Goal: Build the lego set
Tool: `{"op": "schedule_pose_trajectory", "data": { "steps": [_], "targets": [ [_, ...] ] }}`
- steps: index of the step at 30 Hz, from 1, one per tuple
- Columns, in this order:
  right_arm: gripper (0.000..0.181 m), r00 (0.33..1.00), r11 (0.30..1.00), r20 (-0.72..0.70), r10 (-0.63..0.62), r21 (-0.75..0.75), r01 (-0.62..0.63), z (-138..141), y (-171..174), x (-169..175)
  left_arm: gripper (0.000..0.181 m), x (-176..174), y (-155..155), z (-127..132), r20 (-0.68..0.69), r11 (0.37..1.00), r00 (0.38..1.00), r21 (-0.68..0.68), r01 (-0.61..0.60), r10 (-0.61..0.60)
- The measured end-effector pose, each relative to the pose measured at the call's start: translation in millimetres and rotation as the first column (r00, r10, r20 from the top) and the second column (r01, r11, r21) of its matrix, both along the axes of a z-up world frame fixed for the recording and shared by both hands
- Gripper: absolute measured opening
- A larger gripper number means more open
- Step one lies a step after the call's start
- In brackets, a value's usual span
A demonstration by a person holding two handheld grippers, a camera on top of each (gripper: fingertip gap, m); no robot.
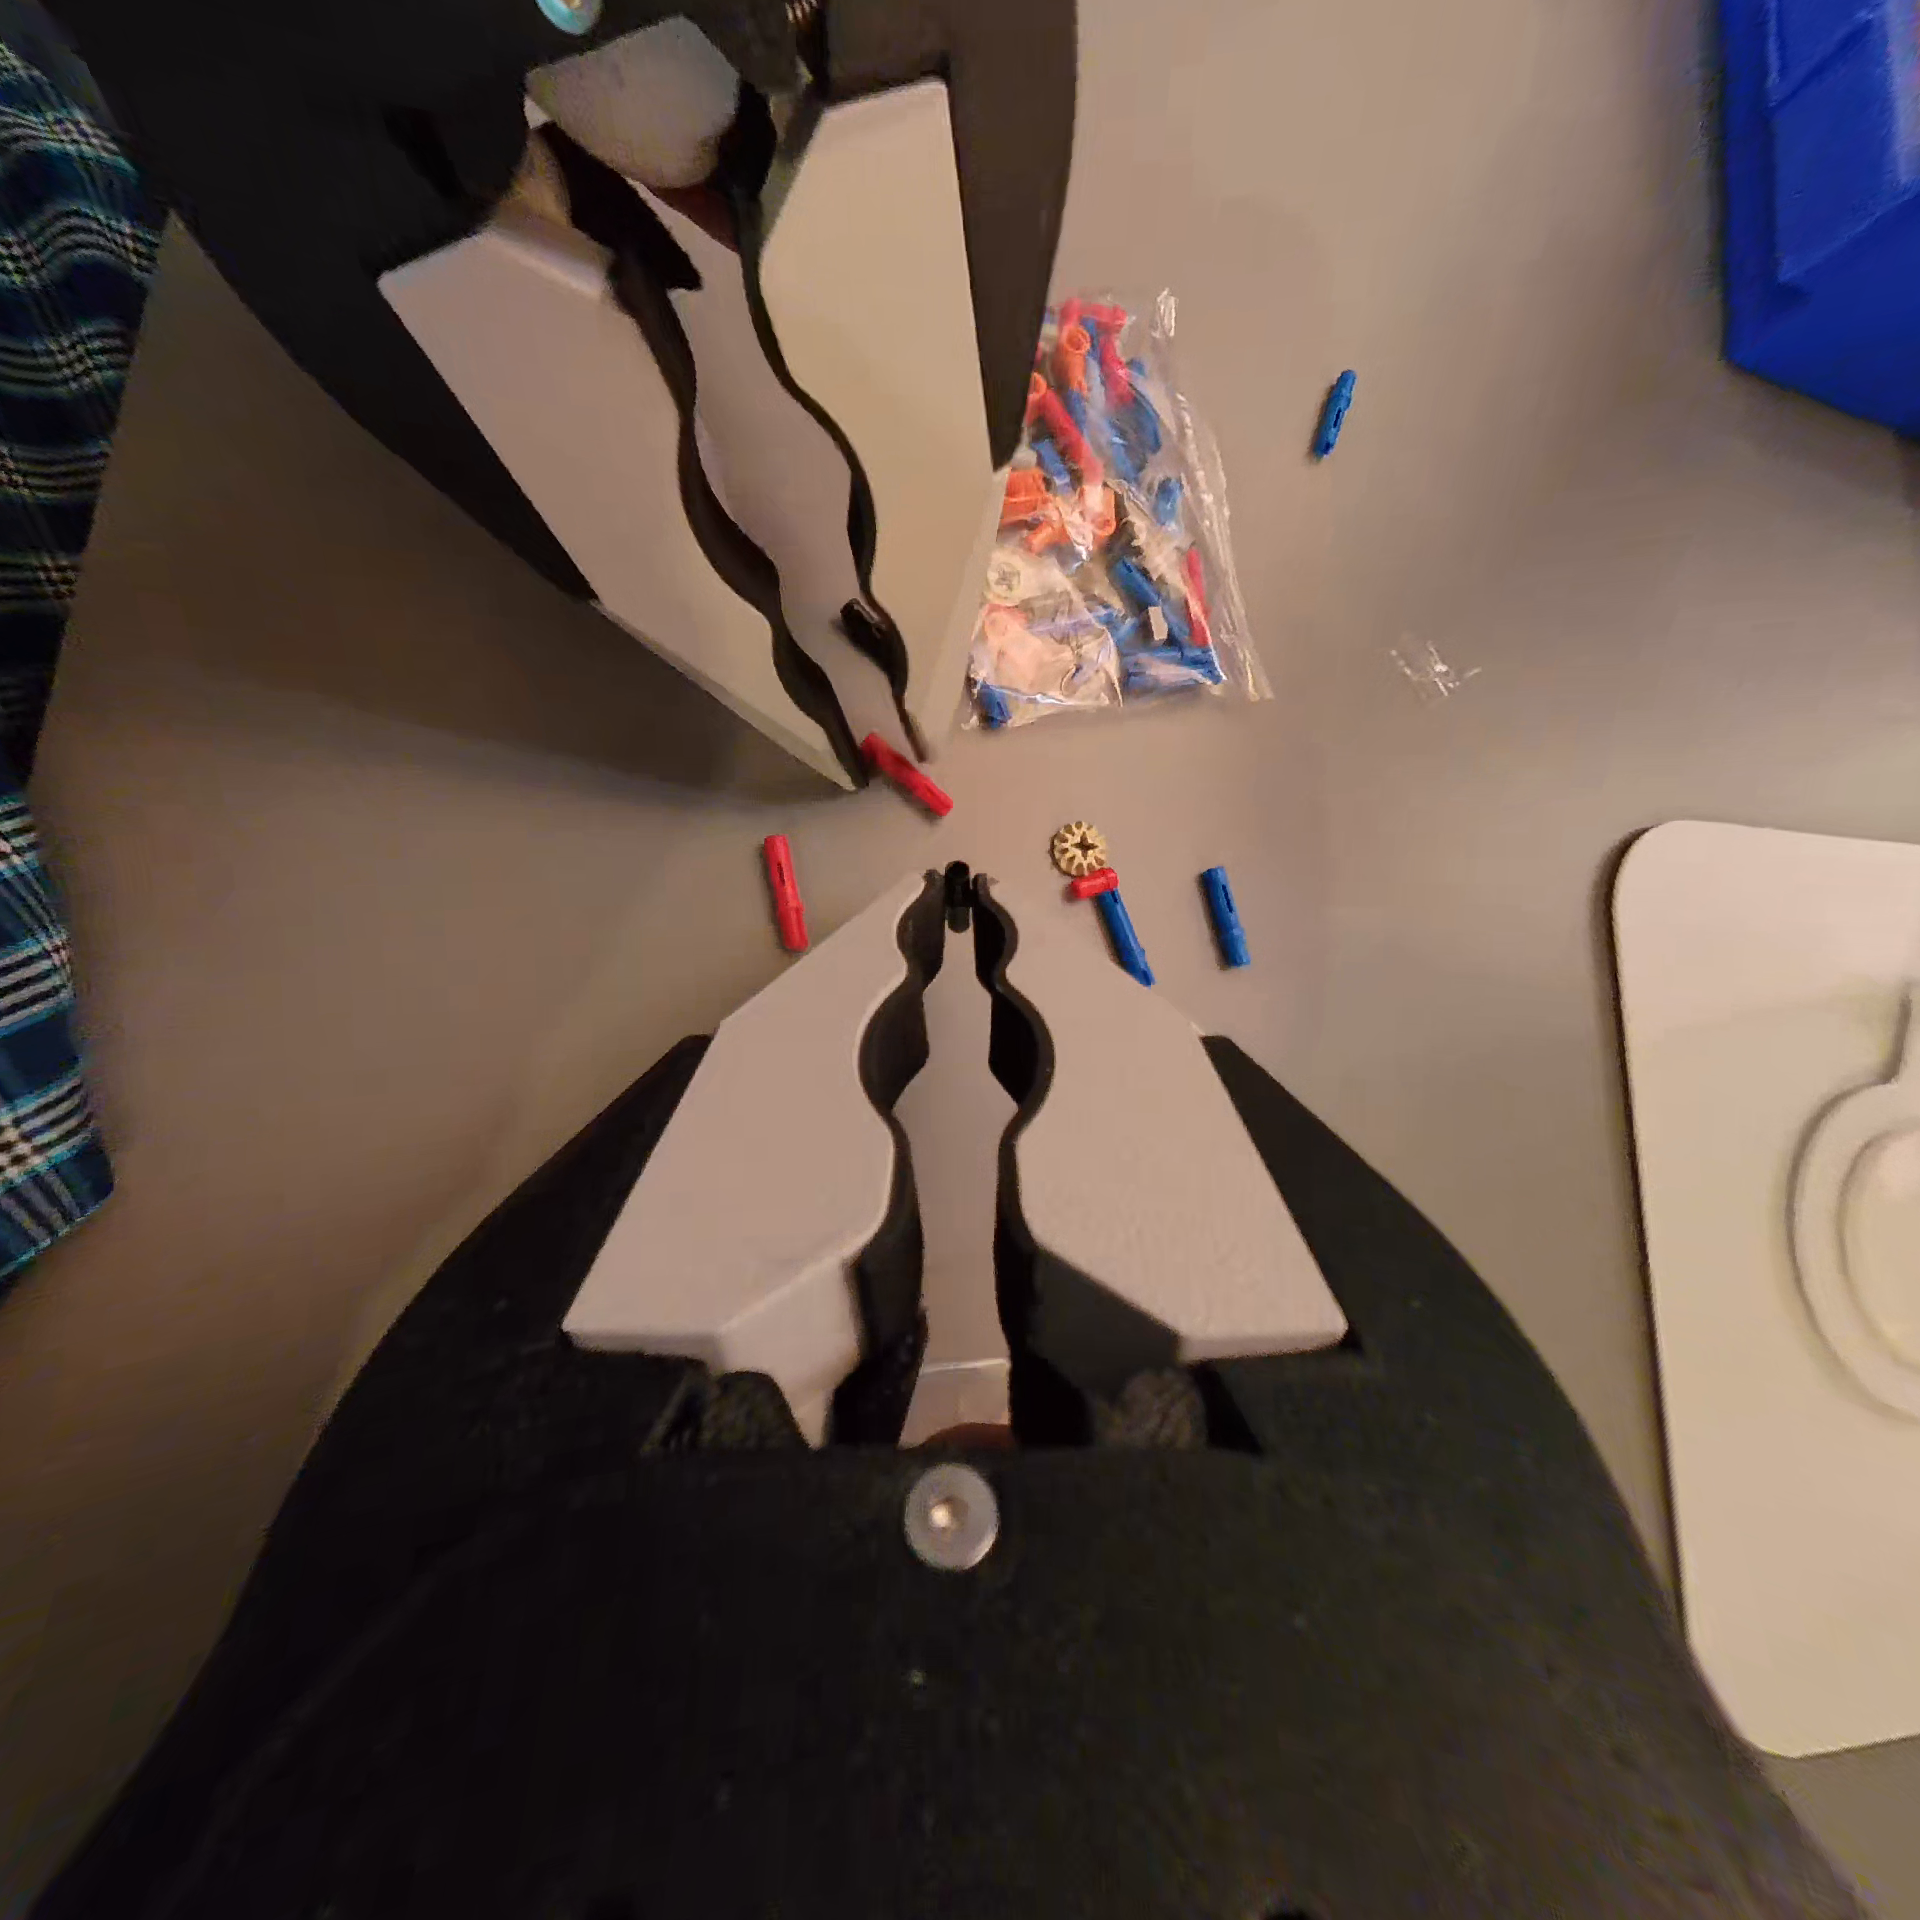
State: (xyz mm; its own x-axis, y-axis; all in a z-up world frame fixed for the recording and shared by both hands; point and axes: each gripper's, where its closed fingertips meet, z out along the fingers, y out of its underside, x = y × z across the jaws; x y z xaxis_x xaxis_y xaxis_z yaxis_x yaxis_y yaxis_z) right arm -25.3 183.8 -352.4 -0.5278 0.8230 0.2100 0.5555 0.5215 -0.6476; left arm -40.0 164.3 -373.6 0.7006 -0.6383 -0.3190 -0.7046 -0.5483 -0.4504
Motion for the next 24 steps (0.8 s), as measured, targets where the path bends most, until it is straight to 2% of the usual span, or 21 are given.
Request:
{"op": "schedule_pose_trajectory", "data": {
  "steps": [4, 9, 15, 19, 24],
  "targets": [
    [0.002, 1.0, 0.999, -0.005, -0.006, -0.046, 0.006, 3, -1, 0, 0.021, -3, 3, 5, 0.038, 0.999, 0.999, 0.032, -0.04, 0.039],
    [0.002, 1.0, 0.969, -0.013, -0.027, -0.245, 0.023, 18, -7, -5, 0.026, 2, 15, 28, 0.108, 0.982, 0.993, 0.173, -0.07, 0.052],
    [0.002, 0.997, 0.898, 0.055, -0.048, -0.435, 0.068, 27, -10, -7, 0.027, 10, 16, 35, 0.043, 0.961, 0.998, 0.276, 0.027, -0.041],
    [0.002, 0.992, 0.797, 0.116, -0.054, -0.593, 0.113, 34, -12, -8, 0.032, 8, 20, 41, 0.036, 0.937, 0.999, 0.349, 0.016, -0.03],
    [0.002, 0.982, 0.615, 0.167, -0.087, -0.766, 0.185, 45, -8, -13, 0.032, 4, 28, 57, 0.046, 0.893, 0.999, 0.45, -0.022, 0.001]
  ]
}}
